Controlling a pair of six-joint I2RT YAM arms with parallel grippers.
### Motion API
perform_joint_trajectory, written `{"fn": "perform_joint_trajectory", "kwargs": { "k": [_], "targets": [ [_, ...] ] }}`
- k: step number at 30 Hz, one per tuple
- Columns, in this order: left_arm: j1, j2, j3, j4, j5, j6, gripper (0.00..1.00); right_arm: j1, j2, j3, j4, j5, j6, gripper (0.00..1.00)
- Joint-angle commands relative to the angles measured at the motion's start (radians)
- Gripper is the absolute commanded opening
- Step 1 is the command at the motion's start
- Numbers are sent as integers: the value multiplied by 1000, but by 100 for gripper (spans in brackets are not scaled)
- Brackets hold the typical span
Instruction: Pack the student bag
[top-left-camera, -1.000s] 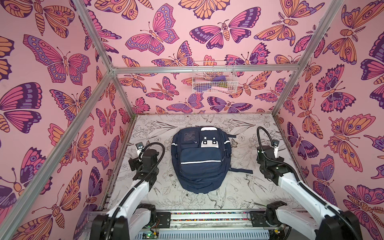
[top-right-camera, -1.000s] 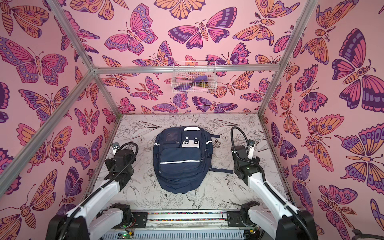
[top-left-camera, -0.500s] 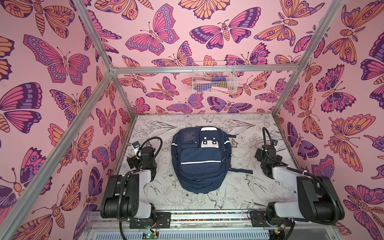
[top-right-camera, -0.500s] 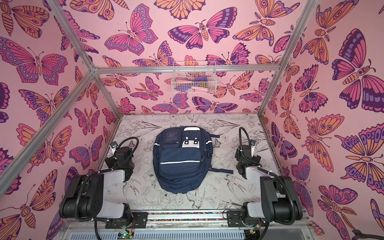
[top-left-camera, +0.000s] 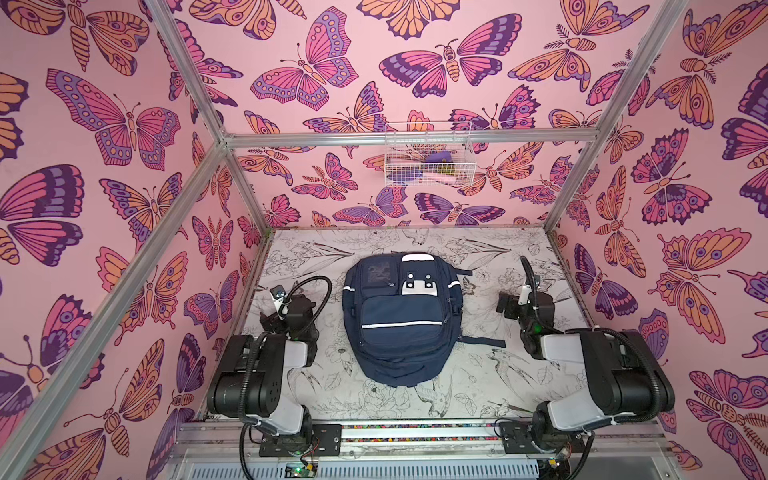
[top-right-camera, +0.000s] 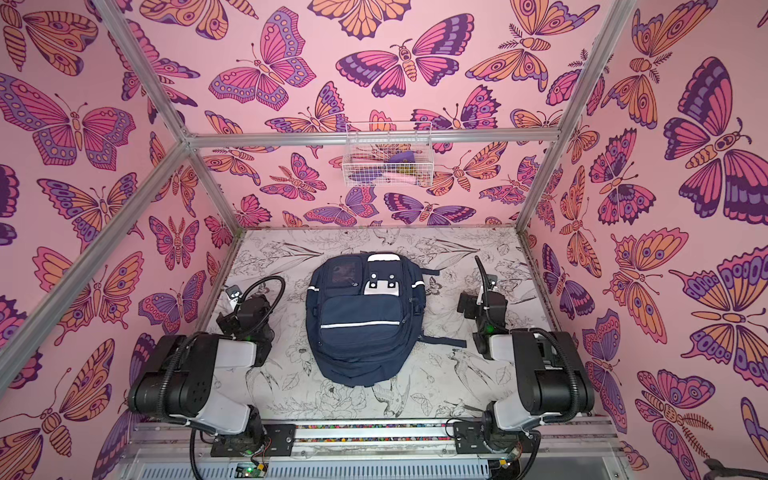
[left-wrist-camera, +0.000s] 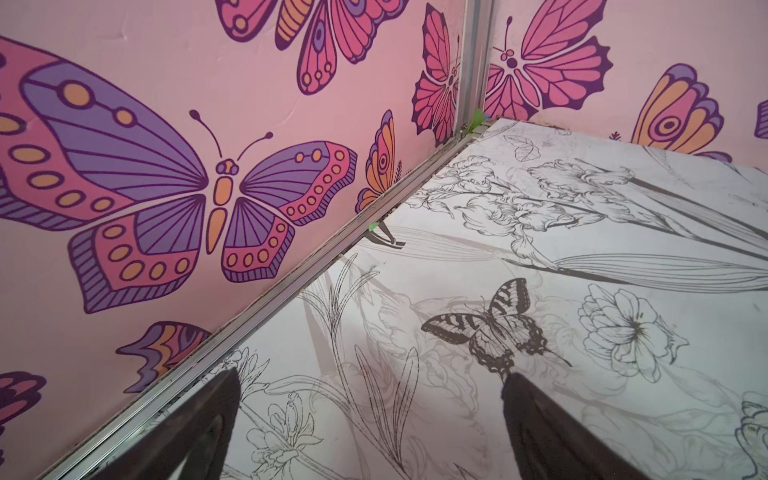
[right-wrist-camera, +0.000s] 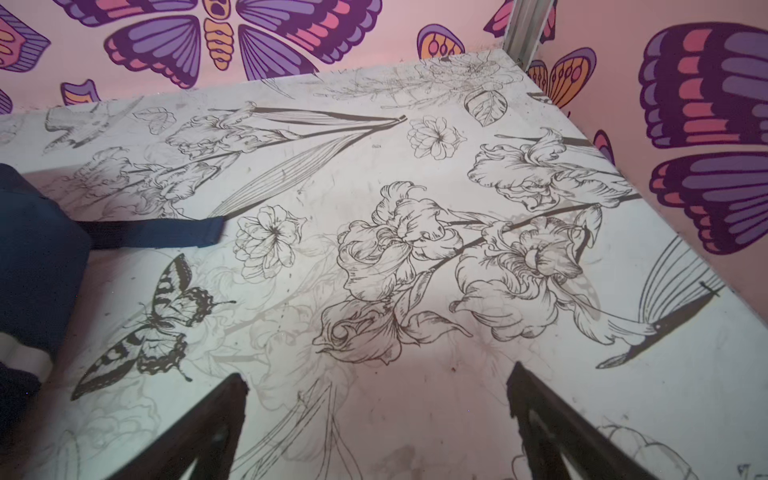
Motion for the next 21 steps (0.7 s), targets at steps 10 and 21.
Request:
{"fn": "perform_joint_trajectory", "kwargs": {
  "k": [10,21],
  "targets": [
    [-51,11,-13,95,-10,0,100,3,-18,9,39,-5,-38,99],
    [-50,11,-13,88,-10,0,100,4,-17,9,38,-5,-38,99]
  ]
}}
